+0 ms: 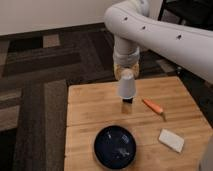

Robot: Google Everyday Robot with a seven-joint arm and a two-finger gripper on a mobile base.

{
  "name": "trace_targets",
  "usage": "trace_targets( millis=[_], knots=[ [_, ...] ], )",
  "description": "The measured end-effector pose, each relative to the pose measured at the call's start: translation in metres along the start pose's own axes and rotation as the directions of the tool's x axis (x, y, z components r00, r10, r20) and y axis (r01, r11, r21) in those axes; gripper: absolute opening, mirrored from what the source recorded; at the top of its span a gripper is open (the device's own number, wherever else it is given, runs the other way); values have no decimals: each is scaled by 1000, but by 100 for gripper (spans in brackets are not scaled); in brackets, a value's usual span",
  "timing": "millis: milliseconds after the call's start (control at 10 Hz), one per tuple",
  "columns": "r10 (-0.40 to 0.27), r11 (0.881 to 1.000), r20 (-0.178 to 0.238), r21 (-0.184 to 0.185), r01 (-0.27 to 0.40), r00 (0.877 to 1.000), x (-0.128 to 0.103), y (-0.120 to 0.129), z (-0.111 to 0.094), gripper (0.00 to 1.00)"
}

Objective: Place the ceramic cup over the eraser

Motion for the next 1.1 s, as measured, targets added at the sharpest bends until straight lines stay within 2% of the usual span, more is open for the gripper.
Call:
trace_targets(
  millis=[500,800,1100],
  knots=[
    [2,1000,0,2,-2,1000,0,-2,0,0],
    [40,999,25,35,-41,999,-8,-27,2,0],
    [20,1000,43,22,-21,999,-18,-31,12,0]
  ],
)
